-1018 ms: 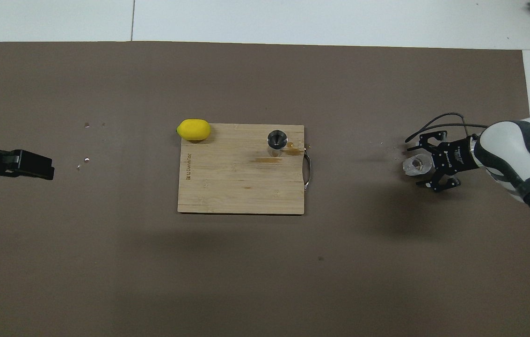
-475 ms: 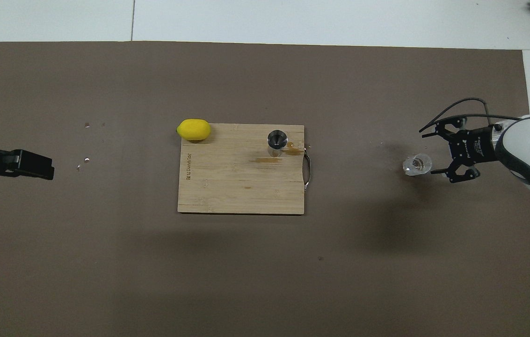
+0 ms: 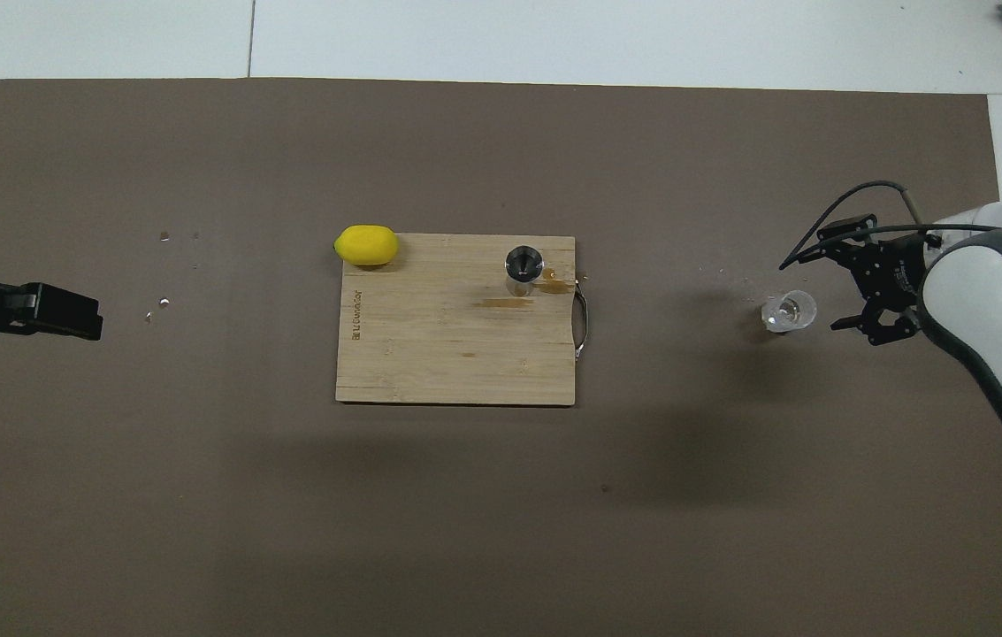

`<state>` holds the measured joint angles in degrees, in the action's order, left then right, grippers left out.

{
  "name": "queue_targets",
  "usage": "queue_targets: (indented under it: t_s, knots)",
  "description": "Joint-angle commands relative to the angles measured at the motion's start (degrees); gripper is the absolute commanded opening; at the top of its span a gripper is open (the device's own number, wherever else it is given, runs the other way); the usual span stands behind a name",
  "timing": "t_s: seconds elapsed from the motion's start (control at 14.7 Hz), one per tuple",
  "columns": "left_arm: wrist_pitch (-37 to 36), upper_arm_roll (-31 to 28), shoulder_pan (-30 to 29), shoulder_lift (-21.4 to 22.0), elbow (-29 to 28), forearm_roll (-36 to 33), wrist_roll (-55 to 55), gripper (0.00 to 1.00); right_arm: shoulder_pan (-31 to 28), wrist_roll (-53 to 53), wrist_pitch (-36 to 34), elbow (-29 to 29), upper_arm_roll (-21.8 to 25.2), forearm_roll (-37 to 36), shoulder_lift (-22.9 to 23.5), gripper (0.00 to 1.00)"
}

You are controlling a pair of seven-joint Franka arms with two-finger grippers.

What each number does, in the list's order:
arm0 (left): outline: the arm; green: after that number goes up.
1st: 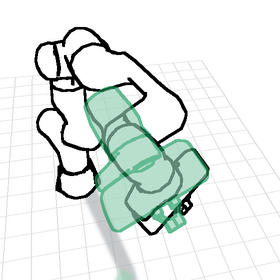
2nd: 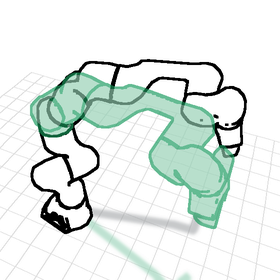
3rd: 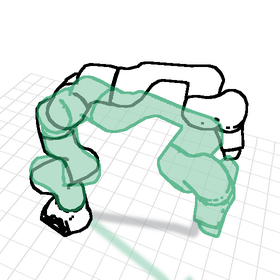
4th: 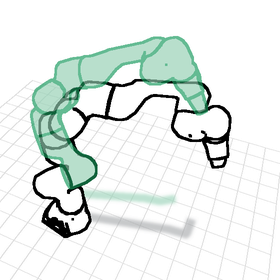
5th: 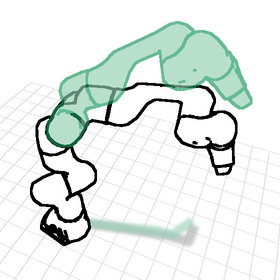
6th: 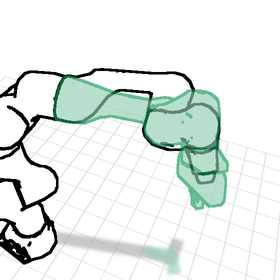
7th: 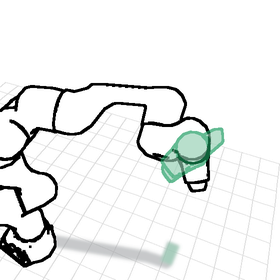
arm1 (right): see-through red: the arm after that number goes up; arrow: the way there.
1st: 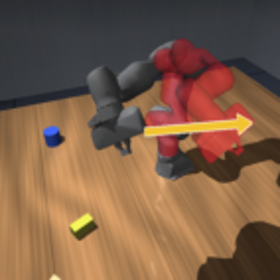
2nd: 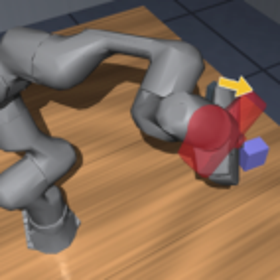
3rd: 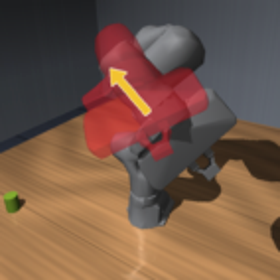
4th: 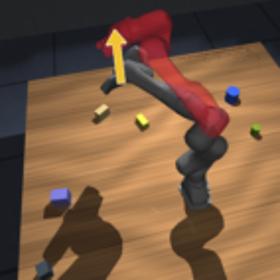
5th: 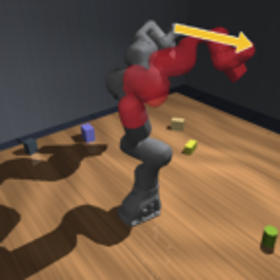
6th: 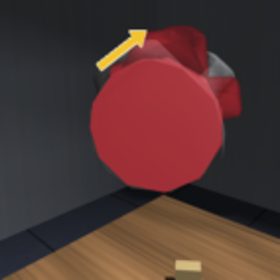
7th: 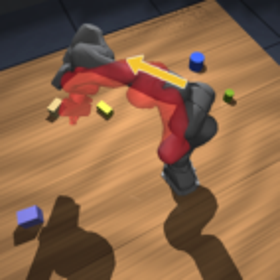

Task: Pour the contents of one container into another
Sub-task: 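Lower the glass cup onto the table and open the right gripper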

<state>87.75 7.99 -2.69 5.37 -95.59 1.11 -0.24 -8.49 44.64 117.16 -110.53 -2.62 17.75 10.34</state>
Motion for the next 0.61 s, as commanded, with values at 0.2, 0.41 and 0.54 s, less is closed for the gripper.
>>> queue_targets:
  t_s: [0.2, 0.41, 0.54]
  knots:
    - [-0.3, -0.26, 0.06, 1.3, -1.17, 0.39, 0.06, 1.0, 5.32, -15.27, -5.98, -1.18, -0.11, -10.0, -4.89, 0.99]
    - [-0.3, -0.34, 0.06, 1.3, -1.17, 0.39, 0.06, 1.0, 7.43, -19.84, -7.12, -1.18, -0.28, -14.75, -7.96, 0.99]
    - [-0.3, -0.26, 0.06, 1.3, -1.17, 0.39, 0.06, 1.0, 8.48, -21.95, -8.61, -0.48, -0.28, -16.07, -10.07, 0.99]
